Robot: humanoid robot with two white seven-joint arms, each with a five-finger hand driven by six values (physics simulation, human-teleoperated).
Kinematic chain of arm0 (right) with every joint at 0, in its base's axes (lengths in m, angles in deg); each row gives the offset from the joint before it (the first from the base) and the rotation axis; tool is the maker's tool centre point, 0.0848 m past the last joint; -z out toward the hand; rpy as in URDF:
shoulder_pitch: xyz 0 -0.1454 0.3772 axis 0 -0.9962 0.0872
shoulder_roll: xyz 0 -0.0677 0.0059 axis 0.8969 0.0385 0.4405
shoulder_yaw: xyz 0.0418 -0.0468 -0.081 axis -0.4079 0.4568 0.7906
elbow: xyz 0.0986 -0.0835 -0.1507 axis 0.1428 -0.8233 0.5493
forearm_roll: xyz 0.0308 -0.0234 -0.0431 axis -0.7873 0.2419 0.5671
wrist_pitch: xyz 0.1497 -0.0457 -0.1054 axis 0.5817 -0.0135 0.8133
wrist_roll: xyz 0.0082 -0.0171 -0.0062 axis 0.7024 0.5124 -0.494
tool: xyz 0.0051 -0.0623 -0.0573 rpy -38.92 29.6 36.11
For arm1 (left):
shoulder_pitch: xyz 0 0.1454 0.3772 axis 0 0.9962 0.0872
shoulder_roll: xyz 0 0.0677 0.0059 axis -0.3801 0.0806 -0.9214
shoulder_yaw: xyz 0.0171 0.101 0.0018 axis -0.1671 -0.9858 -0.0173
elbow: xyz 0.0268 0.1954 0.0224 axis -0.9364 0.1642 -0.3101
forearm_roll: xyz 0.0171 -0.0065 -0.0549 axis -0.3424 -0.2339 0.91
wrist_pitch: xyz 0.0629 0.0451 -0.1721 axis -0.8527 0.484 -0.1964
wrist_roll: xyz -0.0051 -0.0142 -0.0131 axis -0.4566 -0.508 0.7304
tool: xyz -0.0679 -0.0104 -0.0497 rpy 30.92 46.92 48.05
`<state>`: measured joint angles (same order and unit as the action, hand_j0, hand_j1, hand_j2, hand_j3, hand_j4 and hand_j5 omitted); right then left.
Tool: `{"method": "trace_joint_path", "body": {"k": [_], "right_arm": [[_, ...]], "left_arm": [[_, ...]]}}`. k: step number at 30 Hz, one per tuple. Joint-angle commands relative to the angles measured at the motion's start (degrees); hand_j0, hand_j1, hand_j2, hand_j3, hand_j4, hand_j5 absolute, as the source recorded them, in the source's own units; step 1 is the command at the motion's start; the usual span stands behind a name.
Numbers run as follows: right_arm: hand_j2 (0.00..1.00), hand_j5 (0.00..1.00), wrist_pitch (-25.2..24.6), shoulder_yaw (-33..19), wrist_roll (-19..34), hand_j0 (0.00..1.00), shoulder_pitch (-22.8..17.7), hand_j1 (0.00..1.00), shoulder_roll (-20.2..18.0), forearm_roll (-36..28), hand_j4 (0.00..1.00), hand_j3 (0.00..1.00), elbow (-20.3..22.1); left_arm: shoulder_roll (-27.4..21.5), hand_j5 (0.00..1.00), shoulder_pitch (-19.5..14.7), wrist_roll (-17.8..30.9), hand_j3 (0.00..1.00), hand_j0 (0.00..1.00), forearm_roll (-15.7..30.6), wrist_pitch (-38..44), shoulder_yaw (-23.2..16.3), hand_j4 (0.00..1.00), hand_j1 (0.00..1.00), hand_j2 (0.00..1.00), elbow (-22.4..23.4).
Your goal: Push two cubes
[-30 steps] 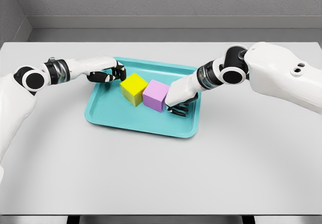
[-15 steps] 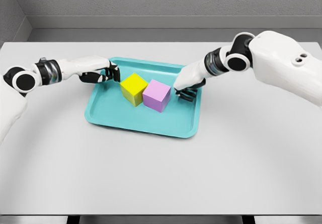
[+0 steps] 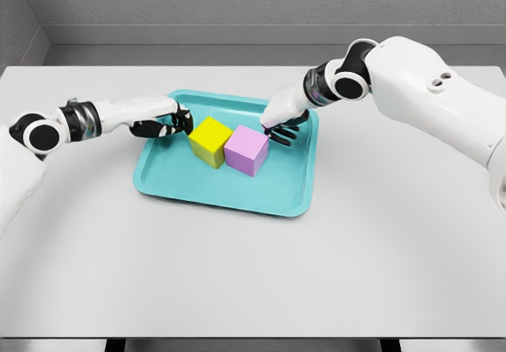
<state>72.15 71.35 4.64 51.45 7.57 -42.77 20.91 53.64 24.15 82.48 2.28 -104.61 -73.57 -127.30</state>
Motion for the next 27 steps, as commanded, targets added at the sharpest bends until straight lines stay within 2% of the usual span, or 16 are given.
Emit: {"method": "trace_joint_path", "body": {"k": [1, 9, 12, 18, 27], "right_arm": [[0.15, 0.15, -0.08, -0.06, 0.00, 0.15, 0.00, 0.15, 0.38, -0.07, 0.15, 0.15, -0.14], [0.14, 0.14, -0.08, 0.20, 0.00, 0.14, 0.09, 0.14, 1.26, 0.10, 0.14, 0.14, 0.74], [0.14, 0.14, -0.08, 0.20, 0.00, 0.14, 0.09, 0.14, 1.26, 0.10, 0.14, 0.14, 1.18], [0.14, 0.14, -0.08, 0.20, 0.00, 0.14, 0.09, 0.14, 1.08, 0.01, 0.14, 0.14, 2.67], [0.14, 0.14, -0.08, 0.20, 0.00, 0.14, 0.09, 0.14, 0.91, 0.01, 0.14, 0.14, 3.38]], "left_arm": [[-0.42, 0.46, 0.00, 0.16, 0.46, 0.46, -0.34, -0.40, -0.22, 0.46, 0.46, 0.46, -0.62], [-1.03, 0.46, -0.62, 0.16, 0.46, 0.46, 0.89, -0.40, -0.05, 0.46, 0.46, 0.46, -0.71], [-7.01, 0.46, 0.18, 0.16, 0.46, 0.46, 4.49, -0.40, -0.05, 0.46, 0.46, 0.46, -6.95], [-9.12, 0.46, 3.16, 0.16, 0.46, 0.46, 5.20, -0.40, 0.22, 0.46, 0.46, 0.46, -10.20], [-9.12, 0.46, 3.87, 0.16, 0.46, 0.46, 5.28, -0.40, 0.31, 0.46, 0.46, 0.46, -10.29]]}}
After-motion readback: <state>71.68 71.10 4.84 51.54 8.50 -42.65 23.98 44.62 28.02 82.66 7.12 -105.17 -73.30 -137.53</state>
